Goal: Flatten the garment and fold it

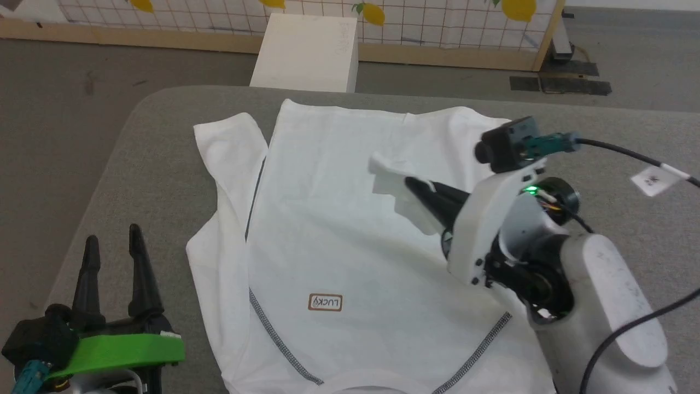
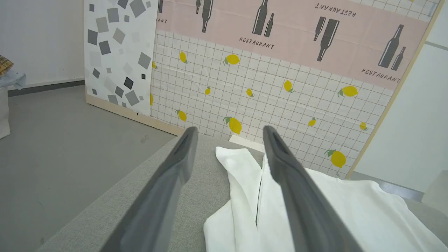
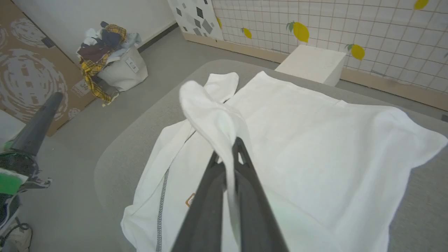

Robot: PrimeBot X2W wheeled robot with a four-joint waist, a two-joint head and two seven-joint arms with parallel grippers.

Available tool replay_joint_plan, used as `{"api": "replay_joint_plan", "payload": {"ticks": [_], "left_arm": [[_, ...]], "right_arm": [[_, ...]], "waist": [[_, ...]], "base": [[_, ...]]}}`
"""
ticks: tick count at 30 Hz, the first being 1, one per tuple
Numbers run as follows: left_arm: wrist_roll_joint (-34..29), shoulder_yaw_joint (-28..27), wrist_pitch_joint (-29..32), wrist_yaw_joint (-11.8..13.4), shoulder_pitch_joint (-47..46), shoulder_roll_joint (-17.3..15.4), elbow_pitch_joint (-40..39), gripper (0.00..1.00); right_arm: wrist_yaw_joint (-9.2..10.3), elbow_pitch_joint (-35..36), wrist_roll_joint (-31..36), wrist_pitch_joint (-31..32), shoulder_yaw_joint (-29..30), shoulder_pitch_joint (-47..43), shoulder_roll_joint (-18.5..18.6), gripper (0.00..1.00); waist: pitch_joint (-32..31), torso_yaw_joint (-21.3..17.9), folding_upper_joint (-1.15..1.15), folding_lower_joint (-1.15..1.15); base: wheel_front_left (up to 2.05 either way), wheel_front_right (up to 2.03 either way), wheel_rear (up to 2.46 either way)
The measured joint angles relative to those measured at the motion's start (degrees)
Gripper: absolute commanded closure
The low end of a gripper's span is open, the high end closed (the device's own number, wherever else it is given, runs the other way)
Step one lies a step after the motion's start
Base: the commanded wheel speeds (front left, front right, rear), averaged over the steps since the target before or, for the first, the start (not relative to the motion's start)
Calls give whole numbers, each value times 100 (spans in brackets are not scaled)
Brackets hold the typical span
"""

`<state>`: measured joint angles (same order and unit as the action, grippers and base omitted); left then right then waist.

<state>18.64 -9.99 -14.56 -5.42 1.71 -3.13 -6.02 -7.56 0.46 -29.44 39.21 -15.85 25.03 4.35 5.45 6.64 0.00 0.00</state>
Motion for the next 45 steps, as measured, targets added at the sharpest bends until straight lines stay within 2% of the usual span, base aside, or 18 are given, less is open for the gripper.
{"api": "replay_joint_plan", "payload": {"ticks": [6, 13, 14, 15, 21, 28, 32, 36, 41, 45], "left_arm": [[18, 91, 0, 0, -52, 2, 63, 0], [60, 140, 0, 1, -75, 3, 144, 0], [68, 146, 1, 1, -86, 3, 155, 0], [81, 152, 0, 1, -98, 3, 167, 0], [100, 155, 0, 2, -119, 3, 238, 0], [47, 91, 0, -1, -116, 5, 328, 0], [38, 74, 0, -15, -113, 4, 363, 0], [31, 75, 0, -41, -102, -1, 375, 0], [32, 103, 0, -56, -105, -1, 414, 0], [33, 132, 0, -56, -126, -1, 494, 0]], "right_arm": [[0, -1088, -123, -313, -751, 464, -124, 100], [0, -2150, -407, -527, -1809, 560, -134, 100], [0, -2225, -502, -572, -1929, 560, -134, 60], [0, -2295, -642, -604, -2047, 560, -134, 0], [0, -2410, -1313, -1047, -2049, 783, -149, 0], [0, -2248, -1390, -1629, -990, 1124, -76, 0], [0, -1969, -1211, -2034, -66, 1084, 186, 0], [0, -1547, -799, -2526, 1068, 651, 397, 0], [0, -1029, -299, -2974, 2492, -152, 309, 0], [0, -690, 48, -3061, 3106, -698, 120, 0]], "waist": [[119, 189, 0, 0], [309, 346, 0, 0], [328, 358, 0, 0], [346, 369, 0, 0], [341, 317, 0, 0], [191, 117, 0, 0], [76, -23, 0, 0], [-12, -173, 0, 0], [-38, -344, 0, 0], [16, -423, 0, 0]], "base": [[0, 0, 0], [0, 0, 0], [0, 0, 0], [0, 0, 0], [0, 0, 0], [0, 0, 0], [0, 0, 0], [0, 0, 0], [0, 0, 0], [0, 0, 0]]}}
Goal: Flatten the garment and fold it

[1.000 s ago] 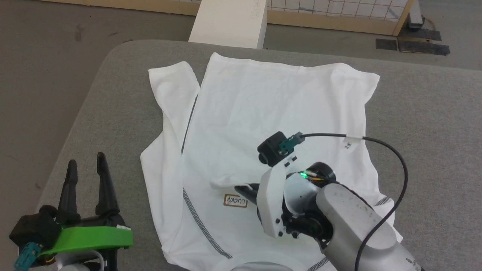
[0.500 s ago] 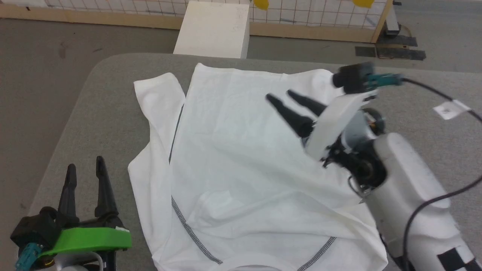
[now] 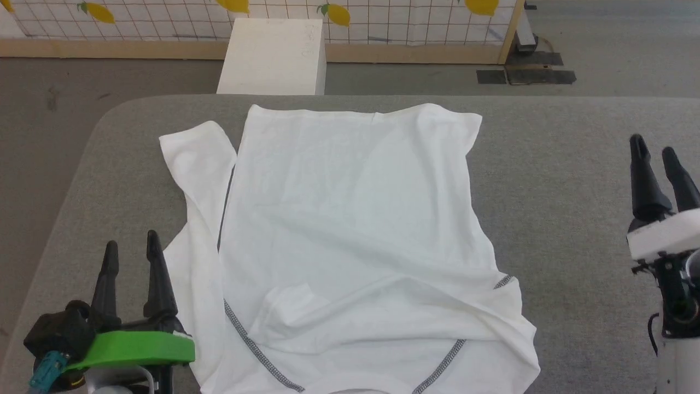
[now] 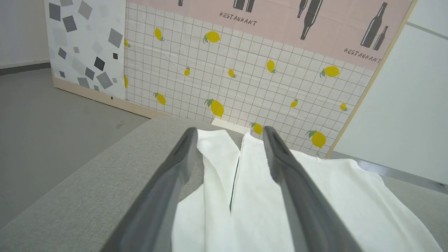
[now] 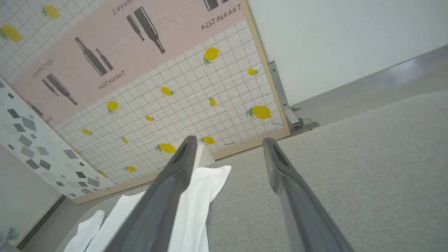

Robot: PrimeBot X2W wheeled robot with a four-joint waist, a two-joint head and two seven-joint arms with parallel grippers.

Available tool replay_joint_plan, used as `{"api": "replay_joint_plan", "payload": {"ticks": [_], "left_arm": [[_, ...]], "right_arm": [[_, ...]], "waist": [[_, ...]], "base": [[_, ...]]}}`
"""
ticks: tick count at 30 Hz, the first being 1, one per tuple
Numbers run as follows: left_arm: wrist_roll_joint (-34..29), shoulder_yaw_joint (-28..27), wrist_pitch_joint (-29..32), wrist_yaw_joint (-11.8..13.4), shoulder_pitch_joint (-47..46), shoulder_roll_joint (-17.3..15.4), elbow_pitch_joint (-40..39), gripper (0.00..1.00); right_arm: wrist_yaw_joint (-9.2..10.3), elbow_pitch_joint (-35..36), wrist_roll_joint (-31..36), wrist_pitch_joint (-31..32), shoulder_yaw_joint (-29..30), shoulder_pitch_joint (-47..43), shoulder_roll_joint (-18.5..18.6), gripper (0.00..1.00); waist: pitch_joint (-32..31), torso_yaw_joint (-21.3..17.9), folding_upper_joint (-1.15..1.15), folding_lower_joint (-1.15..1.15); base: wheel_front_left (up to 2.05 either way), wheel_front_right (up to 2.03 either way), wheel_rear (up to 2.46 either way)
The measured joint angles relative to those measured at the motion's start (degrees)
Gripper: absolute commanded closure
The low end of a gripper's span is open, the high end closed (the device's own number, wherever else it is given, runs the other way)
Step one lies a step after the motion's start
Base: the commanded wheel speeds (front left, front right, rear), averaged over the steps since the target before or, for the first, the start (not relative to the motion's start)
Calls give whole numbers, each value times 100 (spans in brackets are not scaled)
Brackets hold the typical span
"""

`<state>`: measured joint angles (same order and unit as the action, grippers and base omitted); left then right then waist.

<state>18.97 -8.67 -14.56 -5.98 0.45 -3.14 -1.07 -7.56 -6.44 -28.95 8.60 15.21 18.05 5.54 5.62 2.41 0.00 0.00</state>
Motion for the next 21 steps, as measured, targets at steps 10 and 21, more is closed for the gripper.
{"api": "replay_joint_plan", "payload": {"ticks": [10, 21], "left_arm": [[216, 204, 888, -36, -1289, -387, 679, 0], [608, 4, 3637, 376, -4190, -1568, 2085, 0]], "right_arm": [[0, 753, 143, 103, 670, -328, -237, 0], [0, 1404, 157, 372, 759, -58, -260, 0]], "waist": [[432, -74, 0, 0], [1422, -128, 0, 0]], "base": [[0, 0, 0], [0, 0, 0]]}}
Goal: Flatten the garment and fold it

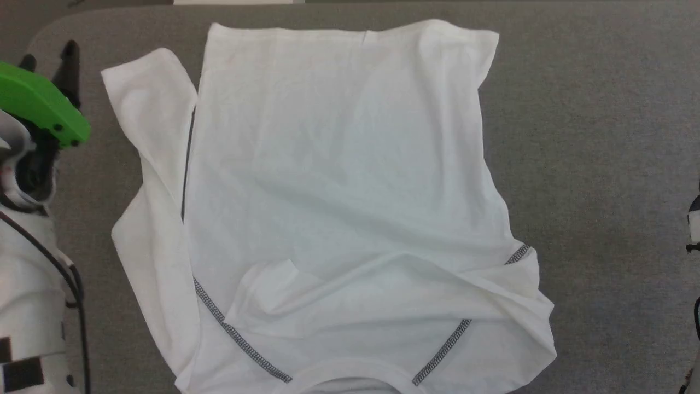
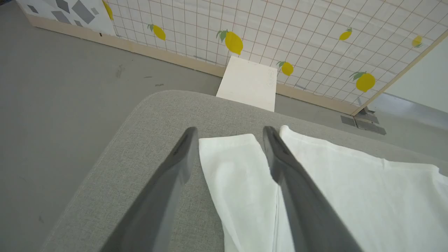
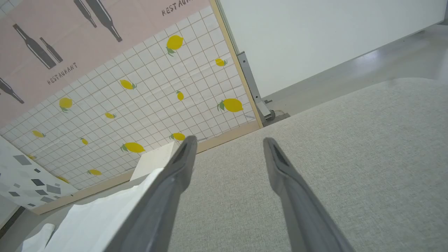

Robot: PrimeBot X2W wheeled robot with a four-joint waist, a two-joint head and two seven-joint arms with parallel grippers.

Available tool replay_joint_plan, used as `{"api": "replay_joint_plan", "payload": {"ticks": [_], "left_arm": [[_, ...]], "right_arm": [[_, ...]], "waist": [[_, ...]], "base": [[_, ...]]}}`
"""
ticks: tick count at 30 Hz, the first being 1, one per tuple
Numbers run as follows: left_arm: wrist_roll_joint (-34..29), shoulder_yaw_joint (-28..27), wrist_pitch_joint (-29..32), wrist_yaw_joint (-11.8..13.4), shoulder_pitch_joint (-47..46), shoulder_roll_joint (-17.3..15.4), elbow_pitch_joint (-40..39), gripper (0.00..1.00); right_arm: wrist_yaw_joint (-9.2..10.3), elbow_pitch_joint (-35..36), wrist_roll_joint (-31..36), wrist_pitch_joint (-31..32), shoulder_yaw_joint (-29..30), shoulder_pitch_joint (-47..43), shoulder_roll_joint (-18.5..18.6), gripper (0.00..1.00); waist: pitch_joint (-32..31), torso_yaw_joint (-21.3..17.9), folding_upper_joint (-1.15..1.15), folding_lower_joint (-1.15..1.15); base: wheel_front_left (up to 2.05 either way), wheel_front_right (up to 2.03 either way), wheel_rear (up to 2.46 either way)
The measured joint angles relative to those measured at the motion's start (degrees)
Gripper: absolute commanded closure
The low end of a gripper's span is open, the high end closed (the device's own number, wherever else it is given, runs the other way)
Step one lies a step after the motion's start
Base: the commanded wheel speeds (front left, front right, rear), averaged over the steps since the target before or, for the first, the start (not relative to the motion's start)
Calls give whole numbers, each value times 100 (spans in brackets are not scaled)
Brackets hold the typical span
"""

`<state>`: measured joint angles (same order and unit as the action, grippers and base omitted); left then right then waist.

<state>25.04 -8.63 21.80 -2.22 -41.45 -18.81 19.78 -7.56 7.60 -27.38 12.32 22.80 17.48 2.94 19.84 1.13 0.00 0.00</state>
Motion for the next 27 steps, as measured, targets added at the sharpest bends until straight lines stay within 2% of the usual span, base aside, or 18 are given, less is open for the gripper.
{"api": "replay_joint_plan", "payload": {"ticks": [4, 11, 14, 23, 25, 27], "left_arm": [[-3, 52, 859, 154, -672, -401, 344, 0], [-192, 282, 1689, 282, -1327, -762, 748, 0], [-232, 335, 1858, 313, -1412, -880, 889, 0], [-99, 388, 1991, 219, -1634, -883, 1280, 0], [-14, 367, 1987, 109, -1663, -879, 1306, 100], [137, 308, 1869, 42, -1677, -849, 1311, 100]], "right_arm": [[0, 180, -24, 66, 92, 21, -1, 0], [0, 455, -83, 144, 261, 20, -1, 0], [0, 575, -92, 189, 299, 19, -2, 0], [0, 669, -143, 225, 380, 14, -2, 0], [0, 667, -148, 225, 382, 14, -2, 0], [0, 662, -152, 225, 401, 14, -3, 0]], "waist": [[426, -60, 0, 0], [1102, -162, 0, -2], [1340, -200, 0, -2], [1820, -224, 0, -1], [1849, -200, 0, -1], [1855, -169, 0, -1]], "base": [[0, 0, 0], [0, 0, 0], [0, 0, 0], [0, 0, 0], [0, 0, 0], [0, 0, 0]]}}
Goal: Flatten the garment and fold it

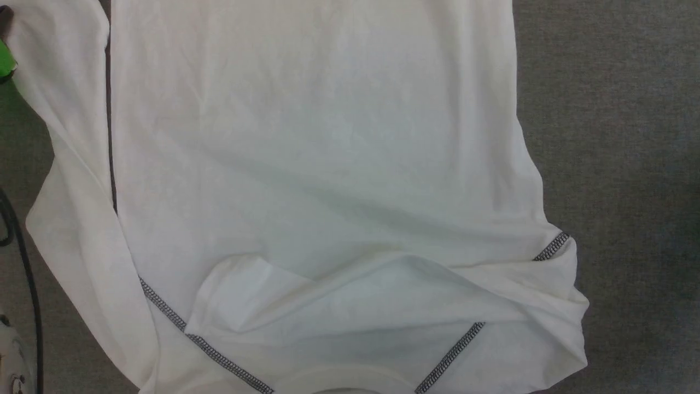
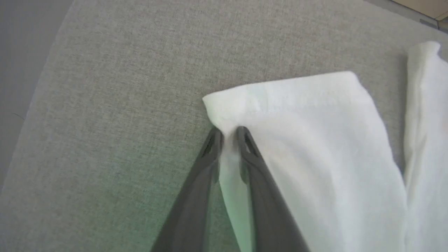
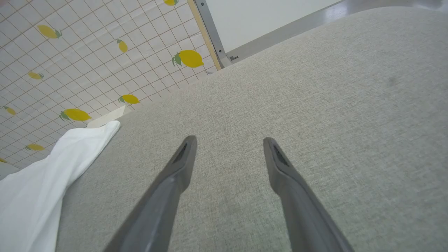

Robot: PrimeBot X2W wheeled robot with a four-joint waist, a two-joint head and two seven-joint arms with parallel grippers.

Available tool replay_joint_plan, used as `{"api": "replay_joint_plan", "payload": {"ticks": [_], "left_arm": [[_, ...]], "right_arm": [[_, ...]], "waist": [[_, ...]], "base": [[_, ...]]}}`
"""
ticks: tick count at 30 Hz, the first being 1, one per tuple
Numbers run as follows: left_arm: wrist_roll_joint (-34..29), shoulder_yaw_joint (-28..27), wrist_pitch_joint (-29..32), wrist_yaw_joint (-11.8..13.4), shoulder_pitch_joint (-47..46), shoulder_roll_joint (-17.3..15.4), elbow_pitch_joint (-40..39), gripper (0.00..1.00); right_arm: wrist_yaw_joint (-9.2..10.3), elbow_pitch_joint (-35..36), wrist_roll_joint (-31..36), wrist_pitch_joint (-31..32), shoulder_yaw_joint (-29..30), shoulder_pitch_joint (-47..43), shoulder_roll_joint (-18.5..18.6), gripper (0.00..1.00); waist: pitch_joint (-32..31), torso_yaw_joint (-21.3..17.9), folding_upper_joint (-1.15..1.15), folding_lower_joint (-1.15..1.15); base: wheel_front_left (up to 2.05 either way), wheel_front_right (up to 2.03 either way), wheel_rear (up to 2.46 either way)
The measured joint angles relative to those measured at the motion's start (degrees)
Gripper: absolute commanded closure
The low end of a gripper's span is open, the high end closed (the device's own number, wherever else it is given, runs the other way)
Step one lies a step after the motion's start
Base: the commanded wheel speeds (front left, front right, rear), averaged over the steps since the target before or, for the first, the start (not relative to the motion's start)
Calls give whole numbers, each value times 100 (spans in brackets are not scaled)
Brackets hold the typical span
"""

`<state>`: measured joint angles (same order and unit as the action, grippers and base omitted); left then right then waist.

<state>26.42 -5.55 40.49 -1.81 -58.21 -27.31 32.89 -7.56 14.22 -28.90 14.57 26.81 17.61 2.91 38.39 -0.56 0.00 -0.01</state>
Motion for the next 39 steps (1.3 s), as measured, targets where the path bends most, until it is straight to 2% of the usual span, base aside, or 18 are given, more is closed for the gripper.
{"api": "replay_joint_plan", "payload": {"ticks": [7, 13, 20, 24, 27, 31, 34, 39], "left_arm": [[407, -662, -1148, 177, 26, 224, 221, 100], [579, -1280, -1982, 343, 463, 100, 246, 100], [857, -1846, -2505, 165, 1586, 36, -264, 100], [1048, -1908, -2619, -31, 2018, 234, -1047, 100], [1177, -1692, -2531, -166, 2247, 598, -1934, 100], [1180, -1216, -2296, -174, 2481, 1018, -2971, 100], [1156, -612, -2007, -174, 2597, 1413, -3620, 100], [1055, 552, -1644, -169, 2660, 2103, -4043, 100]], "right_arm": [[0, -163, 0, -7, -22, 0, -1, 0], [0, -534, -19, -118, -99, -16, 0, 0], [0, -965, -55, -265, -151, -231, -1, 0], [0, -1195, -91, -322, -167, -319, -1, 0], [0, -1390, -103, -367, -209, -402, -1, 0], [0, -1522, -144, -421, -258, -474, -2, 0], [0, -1612, -146, -458, -292, -490, -2, 0], [0, -1727, -205, -528, -346, -509, -2, 0]], "waist": [[-181, 99, 0, 0], [-582, 162, 0, 0], [-1213, 248, 0, 2], [-1596, 299, 0, 2], [-1911, 337, 0, 2], [-2263, 371, 0, 2], [-2524, 379, 0, 2], [-2833, 342, 0, 2]], "base": [[0, 0, 0], [0, 0, 0], [0, 0, 0], [0, 0, 0], [0, 0, 0], [0, 0, 0], [0, 0, 0], [0, 0, 0]]}}
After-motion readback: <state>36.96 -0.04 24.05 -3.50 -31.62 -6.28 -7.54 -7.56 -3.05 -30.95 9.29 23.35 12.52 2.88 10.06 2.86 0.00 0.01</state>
